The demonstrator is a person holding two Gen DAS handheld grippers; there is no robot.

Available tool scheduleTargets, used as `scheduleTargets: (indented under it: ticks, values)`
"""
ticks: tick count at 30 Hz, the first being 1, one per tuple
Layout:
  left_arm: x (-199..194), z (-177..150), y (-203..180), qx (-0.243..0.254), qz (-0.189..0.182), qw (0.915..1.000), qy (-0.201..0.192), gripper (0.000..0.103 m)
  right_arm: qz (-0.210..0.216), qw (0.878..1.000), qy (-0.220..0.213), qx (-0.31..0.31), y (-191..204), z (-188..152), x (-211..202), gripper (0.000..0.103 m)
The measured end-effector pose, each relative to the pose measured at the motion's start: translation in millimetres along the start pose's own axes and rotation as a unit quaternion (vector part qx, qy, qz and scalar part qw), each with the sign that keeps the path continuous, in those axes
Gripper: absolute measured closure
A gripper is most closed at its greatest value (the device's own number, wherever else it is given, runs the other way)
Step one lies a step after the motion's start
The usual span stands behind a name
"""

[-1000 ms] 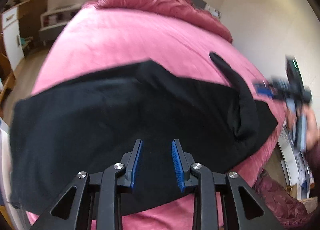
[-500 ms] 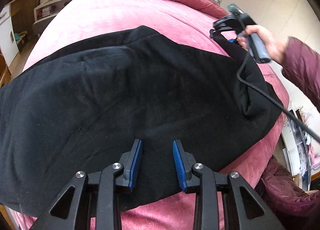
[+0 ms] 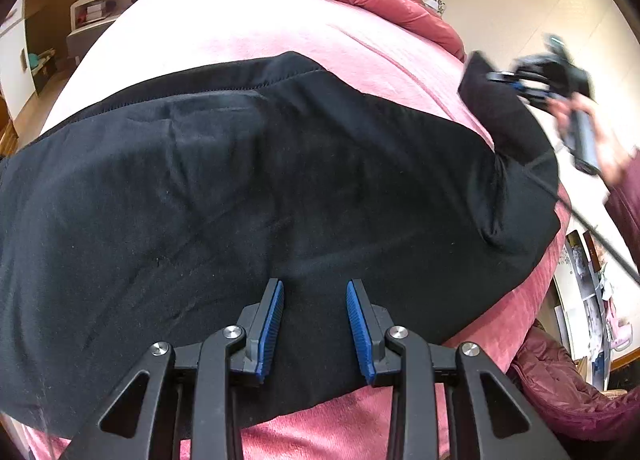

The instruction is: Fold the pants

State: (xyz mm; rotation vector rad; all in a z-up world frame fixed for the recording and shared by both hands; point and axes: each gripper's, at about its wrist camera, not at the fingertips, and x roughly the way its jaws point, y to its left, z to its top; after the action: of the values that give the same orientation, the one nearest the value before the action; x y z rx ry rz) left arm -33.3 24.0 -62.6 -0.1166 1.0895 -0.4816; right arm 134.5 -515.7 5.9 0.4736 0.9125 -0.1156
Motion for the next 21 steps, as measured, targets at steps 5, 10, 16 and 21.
scheduleTargets:
  ticks: [5, 10, 16, 21]
  values:
    - [-1.2, 4.8, -11.2, 0.01, 0.008, 0.9999, 0.001, 0.07, 0.049, 0.99, -0.083, 0.104, -75.3, -36.6, -96.5, 0.097]
    - [-1.7, 7.9, -26.6, 0.02, 0.01, 0.9997, 0.005, 0.07, 0.05, 0.971, -0.115, 0.202, -160.7, -85.1, -138.2, 0.097]
    - [4.2, 11.0, -49.1, 0.035, 0.016, 0.9991, 0.015, 0.07, 0.02, 0.947, -0.096, 0.307, -252.6, -155.1, -142.3, 0.097]
    - [13.4, 16.6, -69.6, 0.048, 0.02, 0.9984, 0.022, 0.07, 0.022, 0.937, -0.074, 0.34, -277.6, -180.1, -113.4, 0.096]
